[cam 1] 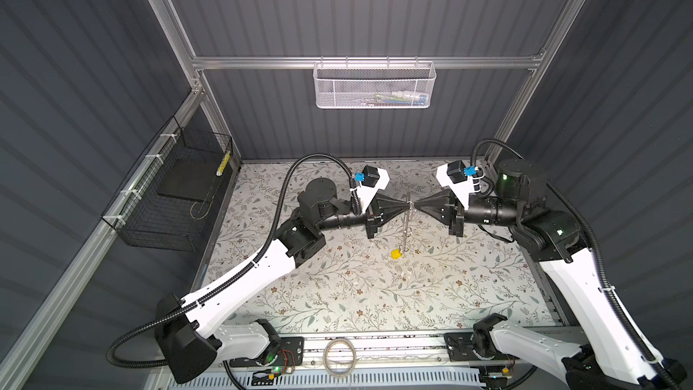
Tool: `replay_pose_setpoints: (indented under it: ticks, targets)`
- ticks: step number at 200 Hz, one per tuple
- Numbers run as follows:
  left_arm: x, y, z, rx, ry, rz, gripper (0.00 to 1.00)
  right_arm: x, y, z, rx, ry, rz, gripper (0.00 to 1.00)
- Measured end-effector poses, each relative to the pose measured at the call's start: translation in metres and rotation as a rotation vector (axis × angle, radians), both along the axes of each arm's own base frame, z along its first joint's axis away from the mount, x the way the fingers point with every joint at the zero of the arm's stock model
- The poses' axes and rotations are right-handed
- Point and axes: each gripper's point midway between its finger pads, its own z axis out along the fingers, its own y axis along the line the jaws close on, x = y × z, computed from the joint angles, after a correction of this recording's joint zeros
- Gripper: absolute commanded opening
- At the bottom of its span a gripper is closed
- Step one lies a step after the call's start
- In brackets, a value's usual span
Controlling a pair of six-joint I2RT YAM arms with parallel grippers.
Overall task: Attach keys to a key ring
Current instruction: Insert the key into the keyring.
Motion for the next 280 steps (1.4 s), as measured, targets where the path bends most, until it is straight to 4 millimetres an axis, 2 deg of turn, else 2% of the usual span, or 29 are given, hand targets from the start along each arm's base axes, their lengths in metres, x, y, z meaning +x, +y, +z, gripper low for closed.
replay_pose_setpoints:
  ticks: [122, 147, 162, 200, 213, 280]
  targets:
    - [0.0035, -0.0001, -0.0005, 0.000, 0.006, 0.017, 0.00, 0.0030, 0.0027, -0.0006, 0.008, 0.013, 0.008, 0.09]
    - [0.0058, -0.0005, -0.0006, 0.000, 0.010, 0.026, 0.00, 0.0043, 0.0036, -0.0018, 0.007, 0.018, 0.011, 0.18]
    - [0.0074, -0.0009, -0.0012, 0.001, 0.012, 0.032, 0.00, 0.0045, 0.0039, -0.0022, 0.007, 0.023, 0.011, 0.19]
    - [0.0077, -0.0013, -0.0014, 0.002, 0.012, 0.031, 0.00, 0.0074, 0.0029, -0.0016, 0.006, 0.018, -0.006, 0.08]
    - [0.0076, -0.0012, -0.0010, 0.001, 0.011, 0.031, 0.00, 0.0077, 0.0028, -0.0014, 0.006, 0.016, -0.008, 0.16]
    - [0.0076, -0.0013, -0.0012, 0.002, 0.011, 0.030, 0.00, 0.0063, -0.0001, -0.0020, 0.016, 0.011, -0.021, 0.23]
